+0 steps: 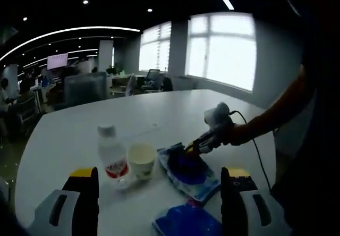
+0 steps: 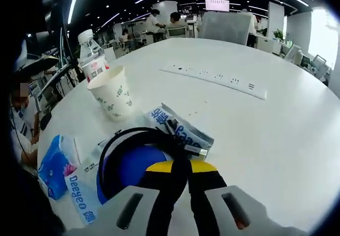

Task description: Arrange the tabletop items into an orderly group along one side of the table until the central work area is clear of visible clutter.

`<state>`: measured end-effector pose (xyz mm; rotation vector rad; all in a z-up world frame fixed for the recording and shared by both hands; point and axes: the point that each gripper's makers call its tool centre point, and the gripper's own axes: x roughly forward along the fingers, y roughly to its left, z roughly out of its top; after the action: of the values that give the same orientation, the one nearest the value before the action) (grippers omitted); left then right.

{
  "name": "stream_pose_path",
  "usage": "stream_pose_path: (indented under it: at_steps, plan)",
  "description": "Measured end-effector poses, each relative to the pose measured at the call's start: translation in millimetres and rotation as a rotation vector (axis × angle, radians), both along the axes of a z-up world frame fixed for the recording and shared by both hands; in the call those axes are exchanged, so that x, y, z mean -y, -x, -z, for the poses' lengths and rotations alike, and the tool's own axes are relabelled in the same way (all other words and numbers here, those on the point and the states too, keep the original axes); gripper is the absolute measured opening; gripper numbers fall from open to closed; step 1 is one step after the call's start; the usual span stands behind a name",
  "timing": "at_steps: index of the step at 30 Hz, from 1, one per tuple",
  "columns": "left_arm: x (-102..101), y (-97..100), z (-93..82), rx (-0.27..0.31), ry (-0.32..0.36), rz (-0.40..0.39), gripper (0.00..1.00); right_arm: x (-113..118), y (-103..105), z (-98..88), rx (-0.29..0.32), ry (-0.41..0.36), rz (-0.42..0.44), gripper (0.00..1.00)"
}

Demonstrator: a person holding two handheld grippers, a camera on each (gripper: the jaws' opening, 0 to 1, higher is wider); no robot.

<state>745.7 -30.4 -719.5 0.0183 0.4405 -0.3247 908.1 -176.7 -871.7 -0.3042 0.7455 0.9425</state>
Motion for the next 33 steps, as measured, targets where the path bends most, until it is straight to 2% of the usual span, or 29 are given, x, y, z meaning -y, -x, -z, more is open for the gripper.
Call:
stream_pose_path:
  at_steps: [3,8,18,24,28,29,33]
  plan:
    - [1,-0.1,-0.8,0.002,-0.001,0.001,0.94,0,2,-1.1,-0.041,-0.026,0.034,0.03]
    - [1,-0.1,-3.0,0.016,-0.003,-0.006,0.94,0,5,-3.8,-0.042,-0.031,0.033,0.02]
    - [6,7.4,-10.9,0.043,-0.007,-0.003,0.94,4,10,-27.6,-0.064,-0.097,0.087,0.01]
    - [7,17.0,-24.2,0.079,-0.037,-0.017,0.94,11,19,-45.7,-0.046,-0.108,0.102,0.00]
    - [8,23.9,-34.6,0.100,-0.017,-0.030,0.95,18,17,-52.3,-0.027,-0.117,0.117,0.00]
    - [8,25.8,-35.7,0.102,-0.021,-0.031,0.95,23,21,-60.6,-0.017,-0.125,0.124,0.00]
    - [12,34.5,-38.8,0.101,-0.019,-0.026,0.97,33,22,-71.5,0.002,-0.147,0.147,0.00]
